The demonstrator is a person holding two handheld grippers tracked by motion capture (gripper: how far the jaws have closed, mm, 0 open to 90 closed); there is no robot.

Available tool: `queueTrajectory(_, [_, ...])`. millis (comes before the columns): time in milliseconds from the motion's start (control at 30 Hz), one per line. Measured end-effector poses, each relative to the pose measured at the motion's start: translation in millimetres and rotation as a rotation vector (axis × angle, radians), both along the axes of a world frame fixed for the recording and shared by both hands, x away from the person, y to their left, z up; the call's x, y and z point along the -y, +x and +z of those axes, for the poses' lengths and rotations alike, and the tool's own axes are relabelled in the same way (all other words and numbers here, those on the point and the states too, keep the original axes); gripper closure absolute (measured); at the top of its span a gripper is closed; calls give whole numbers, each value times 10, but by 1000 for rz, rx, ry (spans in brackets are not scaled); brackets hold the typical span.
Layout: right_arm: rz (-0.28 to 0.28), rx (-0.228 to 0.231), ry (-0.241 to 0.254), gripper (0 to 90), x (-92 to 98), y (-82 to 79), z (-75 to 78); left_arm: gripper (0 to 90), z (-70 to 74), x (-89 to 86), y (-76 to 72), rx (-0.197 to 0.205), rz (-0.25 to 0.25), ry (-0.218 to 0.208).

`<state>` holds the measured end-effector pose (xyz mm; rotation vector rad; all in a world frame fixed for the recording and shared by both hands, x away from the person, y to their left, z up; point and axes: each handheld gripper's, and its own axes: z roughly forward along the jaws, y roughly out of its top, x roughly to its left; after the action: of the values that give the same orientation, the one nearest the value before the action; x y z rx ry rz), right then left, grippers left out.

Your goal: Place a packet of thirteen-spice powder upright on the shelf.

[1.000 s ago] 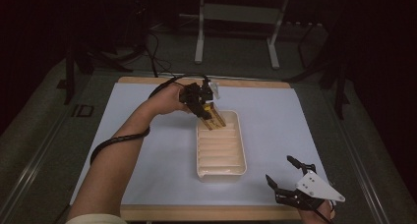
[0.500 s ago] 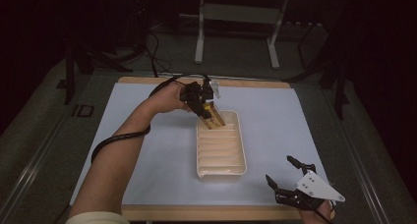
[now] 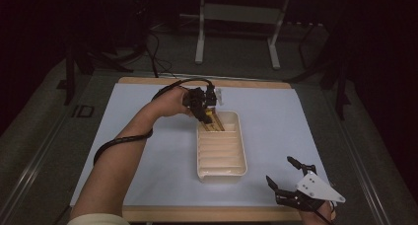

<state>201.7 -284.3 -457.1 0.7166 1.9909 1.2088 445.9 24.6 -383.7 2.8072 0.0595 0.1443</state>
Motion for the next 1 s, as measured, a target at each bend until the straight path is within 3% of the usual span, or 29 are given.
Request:
queueTrajectory(400, [1, 2, 1, 151, 7, -4, 5, 676, -185, 169, 17, -11, -2, 57])
queueTrajectory(667, [1, 4, 3, 152, 8, -3, 6, 674, -262, 309, 31, -12, -1, 55])
queueTrajectory(867, [-1, 7, 1, 159, 13, -8, 11, 674, -380, 365, 46, -11, 1, 18])
queueTrajectory(1000, [0, 7, 3, 159, 12, -8, 11, 674, -413, 375, 66, -14, 5, -33])
